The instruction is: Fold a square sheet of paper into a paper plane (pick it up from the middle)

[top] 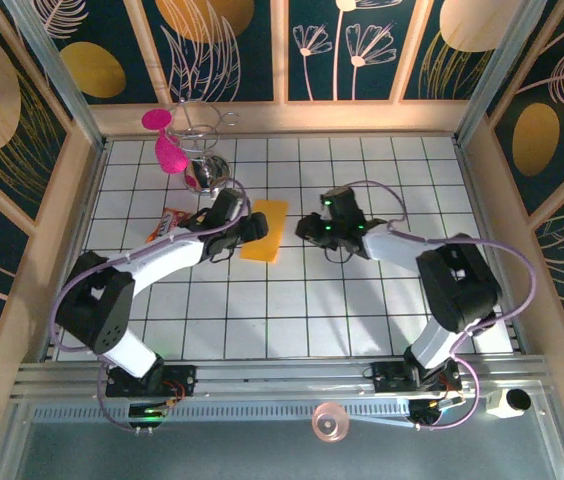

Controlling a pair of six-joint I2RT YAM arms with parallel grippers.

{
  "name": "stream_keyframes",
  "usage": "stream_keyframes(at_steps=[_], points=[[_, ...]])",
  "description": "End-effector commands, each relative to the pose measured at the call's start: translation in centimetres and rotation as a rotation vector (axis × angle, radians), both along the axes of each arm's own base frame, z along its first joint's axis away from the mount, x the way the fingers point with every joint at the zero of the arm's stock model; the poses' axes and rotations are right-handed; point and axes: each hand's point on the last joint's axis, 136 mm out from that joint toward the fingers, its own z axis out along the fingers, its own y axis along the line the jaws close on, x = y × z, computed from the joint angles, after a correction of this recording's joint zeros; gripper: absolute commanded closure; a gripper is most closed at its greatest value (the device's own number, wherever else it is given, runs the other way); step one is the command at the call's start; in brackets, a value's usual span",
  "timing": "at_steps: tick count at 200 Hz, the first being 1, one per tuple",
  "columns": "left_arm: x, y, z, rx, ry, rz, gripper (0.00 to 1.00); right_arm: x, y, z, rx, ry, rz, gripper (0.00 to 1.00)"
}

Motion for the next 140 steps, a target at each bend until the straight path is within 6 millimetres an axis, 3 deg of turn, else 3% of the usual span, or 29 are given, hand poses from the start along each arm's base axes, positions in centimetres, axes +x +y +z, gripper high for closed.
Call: stream_keyframes(at_steps=[1, 29, 69, 107, 140], points=[[-0.5, 0.7, 0.2, -0.124, -0.005, 0.044, 0.17, 0.0, 4.4, 1.1, 0.050, -0.028, 0.091, 0.78], [-0.9, 3.3, 0.3, -0.166, -0.037, 0.134, 0.09, -0.1, 7.6, -0.5, 0.037, 0.000, 0.143, 0.80], [-1.4, 6.8, 1.0, -0.140, -0.102, 0.250, 0.02, -0.6, 8.8, -3.6, -0.015, 0.061, 0.186, 0.81], [-1.3, 6.4, 1.2, -0.175, -0.108, 0.231, 0.01, -1.3, 8.0, -6.2, -0.088, 0.099, 0.208, 0.81], [-1.3, 5.0, 0.9, -0.212, -0.086, 0.170, 0.01, -2.9, 5.4, -8.5, -0.194, 0.112, 0.262, 0.81]])
